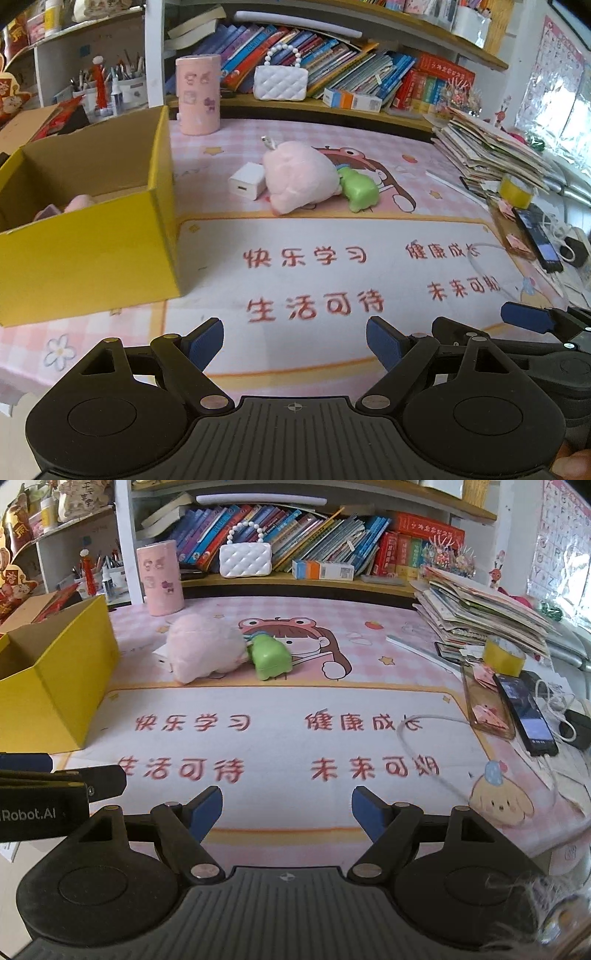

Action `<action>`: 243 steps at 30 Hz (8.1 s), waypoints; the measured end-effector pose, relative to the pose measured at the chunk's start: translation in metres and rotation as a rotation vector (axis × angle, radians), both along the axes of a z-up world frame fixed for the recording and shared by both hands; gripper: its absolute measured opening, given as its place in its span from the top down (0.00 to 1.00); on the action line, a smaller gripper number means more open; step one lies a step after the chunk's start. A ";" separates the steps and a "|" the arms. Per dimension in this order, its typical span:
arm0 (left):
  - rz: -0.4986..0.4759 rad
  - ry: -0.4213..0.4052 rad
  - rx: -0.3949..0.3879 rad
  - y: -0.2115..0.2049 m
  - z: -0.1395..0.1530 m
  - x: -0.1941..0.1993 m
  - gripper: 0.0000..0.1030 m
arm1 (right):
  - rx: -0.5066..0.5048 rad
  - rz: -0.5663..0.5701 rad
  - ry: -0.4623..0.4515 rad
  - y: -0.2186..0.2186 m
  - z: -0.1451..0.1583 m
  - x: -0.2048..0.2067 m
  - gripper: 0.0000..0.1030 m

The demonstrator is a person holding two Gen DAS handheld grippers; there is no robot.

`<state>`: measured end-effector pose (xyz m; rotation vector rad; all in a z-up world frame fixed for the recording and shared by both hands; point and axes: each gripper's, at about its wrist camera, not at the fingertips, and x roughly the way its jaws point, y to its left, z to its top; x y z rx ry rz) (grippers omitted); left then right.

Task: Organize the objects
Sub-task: 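Move both tools back toward the pink plush and green toy, then grasp the pink plush with the left tool while the right tool grasps the green toy, then carry the pink plush and green toy over the yellow box with both tools, then open both tools to drop the plush and green toy into the box, then withdraw both open tools from the yellow box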

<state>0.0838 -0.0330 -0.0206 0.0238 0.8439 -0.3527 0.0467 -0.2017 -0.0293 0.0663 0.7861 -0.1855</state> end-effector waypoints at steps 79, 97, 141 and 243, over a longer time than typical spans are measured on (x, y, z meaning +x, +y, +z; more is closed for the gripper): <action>0.226 -0.042 -0.129 -0.066 0.012 0.124 0.35 | 0.152 0.226 -0.017 -0.096 -0.006 0.108 0.58; 0.186 -0.045 -0.106 0.021 0.010 0.010 0.35 | 0.029 0.194 -0.024 -0.005 0.005 0.042 0.58; 0.298 -0.089 -0.096 0.202 0.013 -0.107 0.35 | 0.013 0.427 0.034 0.195 0.005 -0.051 0.58; 0.177 -0.082 -0.005 0.158 0.013 -0.088 0.09 | -0.047 0.235 -0.023 0.148 -0.003 -0.050 0.34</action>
